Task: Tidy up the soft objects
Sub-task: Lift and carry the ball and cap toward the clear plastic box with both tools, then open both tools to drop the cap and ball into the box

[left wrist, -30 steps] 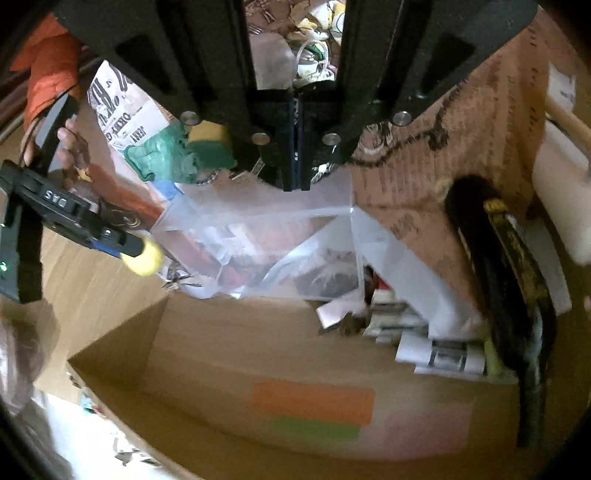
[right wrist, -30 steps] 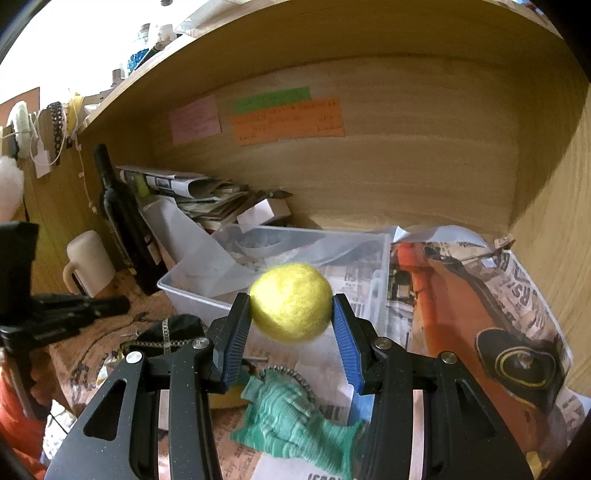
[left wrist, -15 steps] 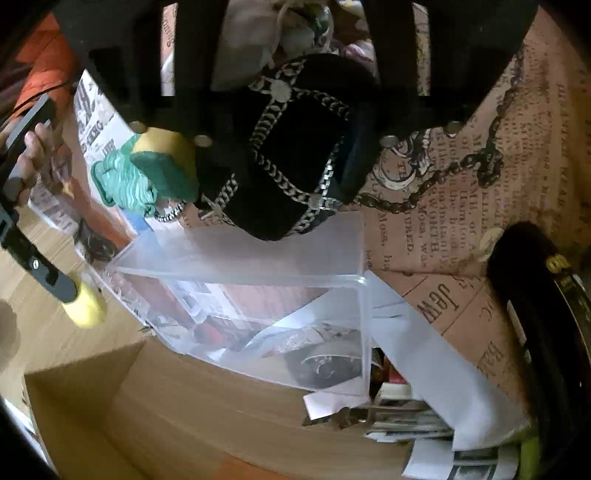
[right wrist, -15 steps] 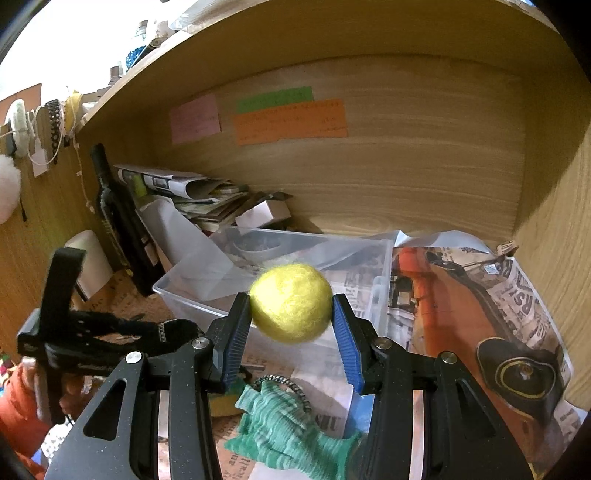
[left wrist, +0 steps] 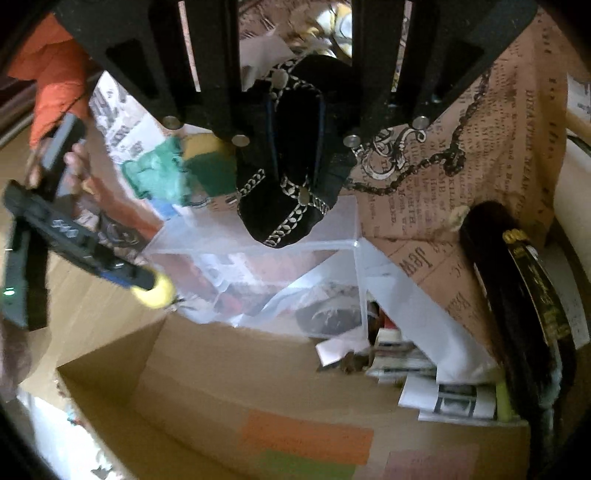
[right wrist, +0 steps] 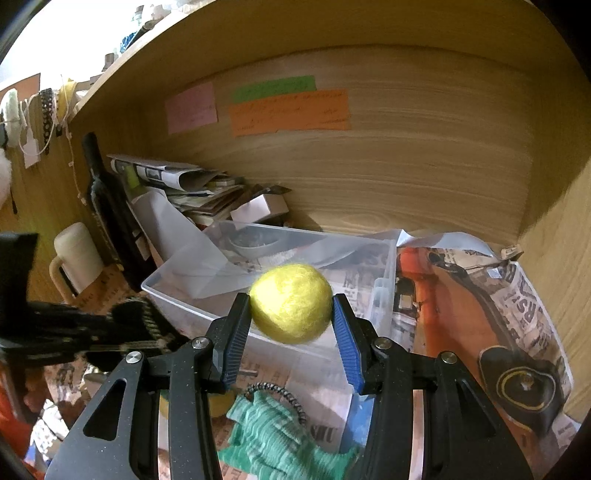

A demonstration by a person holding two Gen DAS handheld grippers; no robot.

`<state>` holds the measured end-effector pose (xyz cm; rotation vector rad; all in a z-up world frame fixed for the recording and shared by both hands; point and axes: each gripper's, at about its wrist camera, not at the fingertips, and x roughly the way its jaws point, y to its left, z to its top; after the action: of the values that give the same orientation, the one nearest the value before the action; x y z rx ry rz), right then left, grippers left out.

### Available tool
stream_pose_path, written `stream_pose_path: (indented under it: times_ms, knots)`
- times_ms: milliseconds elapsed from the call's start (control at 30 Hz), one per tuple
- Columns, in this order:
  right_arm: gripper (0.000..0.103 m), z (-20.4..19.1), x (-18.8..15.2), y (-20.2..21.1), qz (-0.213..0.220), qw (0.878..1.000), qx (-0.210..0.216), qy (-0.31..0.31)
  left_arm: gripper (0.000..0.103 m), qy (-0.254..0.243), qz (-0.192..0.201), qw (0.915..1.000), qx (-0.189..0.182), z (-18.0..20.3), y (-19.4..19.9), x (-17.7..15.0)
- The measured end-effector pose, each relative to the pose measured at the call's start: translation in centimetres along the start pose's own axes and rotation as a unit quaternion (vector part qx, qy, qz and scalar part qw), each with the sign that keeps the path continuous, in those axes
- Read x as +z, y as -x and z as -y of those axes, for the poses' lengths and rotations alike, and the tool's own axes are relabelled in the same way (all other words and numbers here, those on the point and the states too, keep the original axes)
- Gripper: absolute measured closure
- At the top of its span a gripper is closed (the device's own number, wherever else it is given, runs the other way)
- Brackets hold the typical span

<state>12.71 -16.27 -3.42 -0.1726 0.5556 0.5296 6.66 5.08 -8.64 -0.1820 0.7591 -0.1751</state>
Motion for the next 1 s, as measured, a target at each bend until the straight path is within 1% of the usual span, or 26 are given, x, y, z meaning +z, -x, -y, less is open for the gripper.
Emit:
stream_pose_path:
  times_ms: [200,300,500,600,733,867,1000]
  knots:
    - [0.061,-0.4,0.7,-0.6,0.0,1.0,-0.006,0.013,0.087,-0.009,0.032,0.9994,-0.007,0.5,2.4,1.2]
    - [0.061,-0.3,1.1,-1.0,0.0,1.0,-0.01,0.015,0.087,-0.009,0.046,0.9988,-0.014,0.7,2.9,2.4]
    - [0.061,0.1,1.7,-1.9,-0.006,1.0,-0.018,0.014,0.087,-0.002,0.066,0.9978,-0.009,0.2,2.0,5.7]
    - [0.061,0.4,1.9,-2.9,-0.016,1.0,-0.02,0.011,0.087,0.013,0.061,0.998,-0.014,-0.3,0.4,7.0]
    - [0.061,1.0,1.7,-4.7,-0.041,0.999,-0.027,0.012,0.087,0.02,0.047,0.9987,0.003,-0.5,-2.8,8.2]
    - [0.061,1.6,1.3,-6.7,-0.069,0.997,-0.029,0.011,0.087,0.017,0.018,0.9997,0.007,-0.4,-6.1,8.6]
    - [0.061,2.0,0.8,-8.4,-0.095,0.995,-0.023,0.007,0.087,0.002,-0.012,0.9998,0.018,0.3,-8.8,8.9]
